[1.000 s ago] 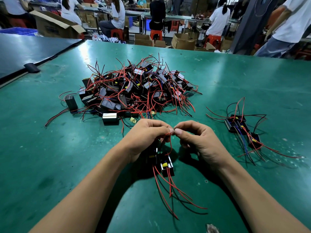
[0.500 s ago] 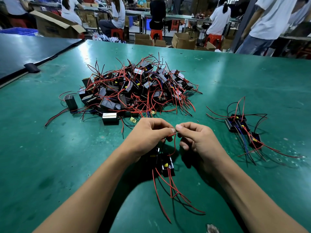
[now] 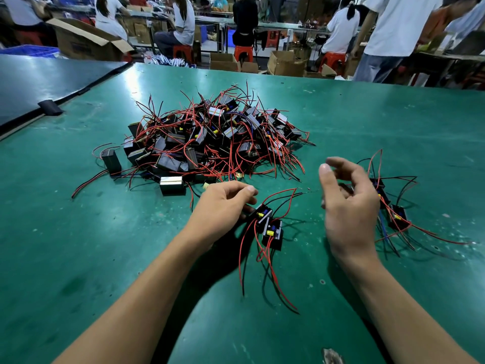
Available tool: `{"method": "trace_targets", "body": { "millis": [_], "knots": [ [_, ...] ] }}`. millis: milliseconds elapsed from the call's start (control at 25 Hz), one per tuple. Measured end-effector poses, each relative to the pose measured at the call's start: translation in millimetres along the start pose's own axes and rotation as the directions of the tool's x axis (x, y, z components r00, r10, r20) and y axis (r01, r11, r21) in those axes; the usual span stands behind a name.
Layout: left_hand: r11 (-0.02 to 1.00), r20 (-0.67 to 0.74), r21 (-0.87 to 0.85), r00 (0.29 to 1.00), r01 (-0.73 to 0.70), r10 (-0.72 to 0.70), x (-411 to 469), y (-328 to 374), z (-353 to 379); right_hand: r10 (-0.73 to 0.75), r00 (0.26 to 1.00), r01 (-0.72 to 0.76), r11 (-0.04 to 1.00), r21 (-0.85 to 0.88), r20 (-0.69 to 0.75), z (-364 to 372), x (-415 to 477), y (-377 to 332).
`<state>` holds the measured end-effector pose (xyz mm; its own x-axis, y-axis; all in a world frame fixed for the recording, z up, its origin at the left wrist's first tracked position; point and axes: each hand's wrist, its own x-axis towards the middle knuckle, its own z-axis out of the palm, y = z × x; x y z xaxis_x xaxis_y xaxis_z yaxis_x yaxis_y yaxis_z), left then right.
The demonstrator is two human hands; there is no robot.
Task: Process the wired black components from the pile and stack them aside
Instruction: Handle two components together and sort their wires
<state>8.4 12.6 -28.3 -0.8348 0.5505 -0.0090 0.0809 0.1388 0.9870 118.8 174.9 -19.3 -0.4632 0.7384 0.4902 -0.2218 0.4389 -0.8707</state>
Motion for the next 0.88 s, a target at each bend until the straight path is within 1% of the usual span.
{"method": "trace_targets", "body": {
  "millis": [40, 80, 120, 160, 200, 240, 320, 400, 560, 720, 880],
  "knots": [
    [1.0, 0.005, 0.009, 1.0, -0.005, 0.005, 0.3, 0.2, 0.0, -0.207, 0.975, 0.212, 0.975, -0.064, 0.079, 1.0, -5.8, -4.2],
    [1.0, 0.004, 0.02, 1.0, -0.011, 0.011, 0.2, 0.3, -0.2, -0.356, 0.908, 0.386, 0.915, -0.114, 0.219, 3.9, -13.4, -7.2],
    [0.999, -0.007, 0.031, 1.0, -0.019, 0.02, 0.0, 0.3, -0.2, -0.419, 0.825, 0.499, 0.855, -0.141, 0.378, 8.1, -21.6, -8.8],
    [0.998, -0.029, 0.047, 0.999, -0.029, 0.03, 0.0, -0.2, -0.3, -0.401, 0.755, 0.555, 0.813, -0.179, 0.519, 11.7, -27.8, -9.1],
    [0.997, -0.052, 0.064, 0.998, -0.035, 0.038, 0.5, -0.4, -0.3, -0.338, 0.709, 0.579, 0.781, -0.236, 0.619, 14.7, -31.2, -8.8],
    [0.997, -0.071, 0.073, 0.997, -0.036, 0.041, 0.9, -0.4, -0.5, -0.263, 0.683, 0.588, 0.751, -0.299, 0.682, 16.1, -32.3, -8.0],
    [0.997, -0.098, 0.067, 0.994, -0.036, 0.042, 1.1, -1.3, -1.6, -0.124, 0.661, 0.578, 0.713, -0.397, 0.74, 15.8, -31.5, -5.4],
    [0.996, -0.119, 0.082, 0.992, -0.039, 0.049, 0.4, -2.6, -2.2, -0.081, 0.67, 0.564, 0.702, -0.435, 0.738, 13.8, -29.5, -3.6],
    [0.991, -0.119, 0.125, 0.991, -0.042, 0.057, -1.6, -4.2, -2.7, -0.041, 0.747, 0.508, 0.679, -0.53, 0.663, 10.4, -25.4, -1.3],
    [0.991, -0.103, 0.133, 0.994, -0.03, 0.044, -3.0, -3.1, -4.3, 0.045, 0.842, 0.39, 0.639, -0.663, 0.538, -0.4, -9.3, 5.4],
    [0.99, -0.094, 0.139, 0.995, -0.026, 0.04, -3.4, -2.8, -4.5, 0.194, 0.902, 0.222, 0.559, -0.799, 0.386, -20.7, 11.6, 10.5]
  ]
}}
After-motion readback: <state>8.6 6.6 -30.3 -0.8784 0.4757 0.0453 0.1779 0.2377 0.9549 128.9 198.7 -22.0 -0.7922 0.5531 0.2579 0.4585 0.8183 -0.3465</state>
